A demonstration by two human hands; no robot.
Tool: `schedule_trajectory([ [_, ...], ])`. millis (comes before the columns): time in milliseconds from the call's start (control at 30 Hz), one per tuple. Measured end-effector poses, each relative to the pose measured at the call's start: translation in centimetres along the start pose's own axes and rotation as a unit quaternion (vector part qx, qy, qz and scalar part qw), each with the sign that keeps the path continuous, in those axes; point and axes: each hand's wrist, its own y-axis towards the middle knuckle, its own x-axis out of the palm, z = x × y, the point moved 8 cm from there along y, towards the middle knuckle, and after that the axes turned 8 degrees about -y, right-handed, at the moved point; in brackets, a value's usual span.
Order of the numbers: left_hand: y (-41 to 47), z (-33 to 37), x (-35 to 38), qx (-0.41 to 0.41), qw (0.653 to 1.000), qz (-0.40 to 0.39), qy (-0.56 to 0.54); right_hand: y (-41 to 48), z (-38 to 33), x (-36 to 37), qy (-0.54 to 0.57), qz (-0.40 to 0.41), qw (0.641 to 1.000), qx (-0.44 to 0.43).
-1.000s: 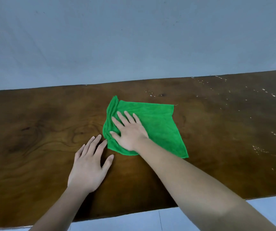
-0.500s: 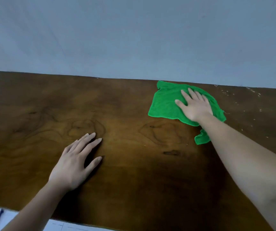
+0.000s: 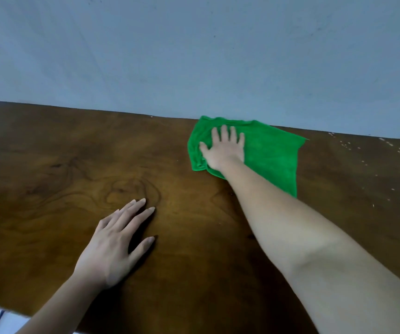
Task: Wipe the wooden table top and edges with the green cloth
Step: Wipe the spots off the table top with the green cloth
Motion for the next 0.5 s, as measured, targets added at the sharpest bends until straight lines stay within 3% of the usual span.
schedule_trajectory([
  [133,0.1,0.0,0.0,0.001,1.000,-0.004,0.000,-0.5,-7.0,-0.3,-0.014,0.006,0.990,-0.143],
  [233,0.2,0.0,-0.1,0.004,1.000,-0.003,-0.004,-2.8,-8.3,0.2,-0.028,0.013,0.976,-0.214],
  [500,-0.1,0.1,0.0,0.006,1.000,-0.004,0.001,-12.9,-5.0,2.2,0.008,0.029,0.976,-0.214],
])
